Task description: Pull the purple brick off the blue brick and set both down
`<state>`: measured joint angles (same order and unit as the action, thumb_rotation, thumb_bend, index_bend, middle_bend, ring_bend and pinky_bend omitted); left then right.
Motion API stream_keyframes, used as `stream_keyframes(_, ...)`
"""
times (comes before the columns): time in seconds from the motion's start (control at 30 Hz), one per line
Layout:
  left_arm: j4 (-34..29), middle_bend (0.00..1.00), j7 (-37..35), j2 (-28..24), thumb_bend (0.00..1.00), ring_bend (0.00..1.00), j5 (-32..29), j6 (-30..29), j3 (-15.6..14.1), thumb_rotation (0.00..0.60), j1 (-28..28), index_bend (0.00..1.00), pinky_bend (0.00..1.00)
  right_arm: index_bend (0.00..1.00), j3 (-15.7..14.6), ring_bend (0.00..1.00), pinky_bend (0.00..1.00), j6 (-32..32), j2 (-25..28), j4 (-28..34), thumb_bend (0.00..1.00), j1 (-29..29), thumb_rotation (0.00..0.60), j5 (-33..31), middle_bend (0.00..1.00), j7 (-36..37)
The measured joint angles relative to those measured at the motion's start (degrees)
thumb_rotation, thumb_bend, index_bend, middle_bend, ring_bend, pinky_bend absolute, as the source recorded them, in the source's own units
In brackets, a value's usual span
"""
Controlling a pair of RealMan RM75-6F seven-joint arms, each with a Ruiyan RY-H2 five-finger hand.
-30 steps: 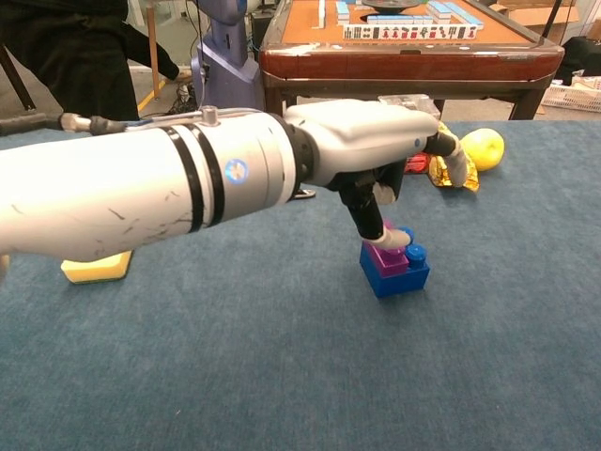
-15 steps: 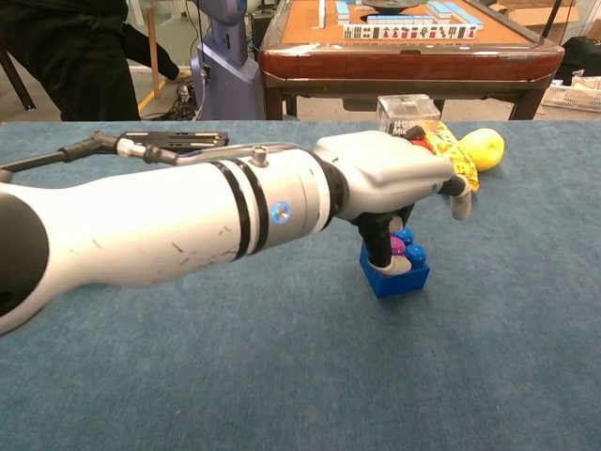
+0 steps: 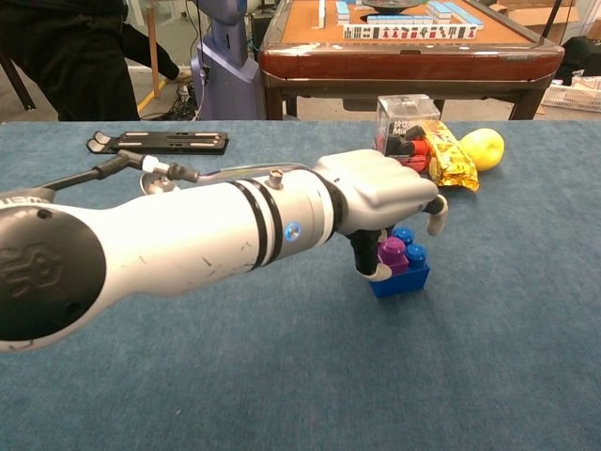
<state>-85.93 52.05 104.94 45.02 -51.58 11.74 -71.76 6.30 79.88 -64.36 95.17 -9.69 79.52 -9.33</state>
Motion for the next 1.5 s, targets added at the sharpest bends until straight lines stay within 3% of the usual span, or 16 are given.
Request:
stream_keyframes(0.8, -0.1, 1.0, 2.6, -0.5, 0.31, 1.0, -5.4, -2.1, -2.1, 0.6, -2.1, 0.39, 1.0, 0.24, -0.2, 0.27, 0.41, -1.1, -0.7, -0.7, 0.0, -0.5, 0.6, -0.2, 0.29, 0.4)
stream_keyframes(1.23, -2.3, 1.0, 2.5, -2.5, 0.31, 1.0, -5.0, -4.3, -4.2, 0.6, -0.6, 0.52, 1.0, 0.24, -0.1, 0.27, 0.41, -1.5, -1.1, -0.9, 0.0, -0.9, 0.6, 0.1, 0.29, 0.6)
stream_keyframes(1.5, -4.8, 1.0, -0.7, -4.7, 0.31, 1.0, -1.8, -6.5, -5.7, 0.6, 2.5, 0.54, 1.0, 0.24, 0.0, 0.27, 0.41, -1.6, -1.0, -0.3, 0.0, -1.2, 0.6, 0.3, 0.29, 0.2)
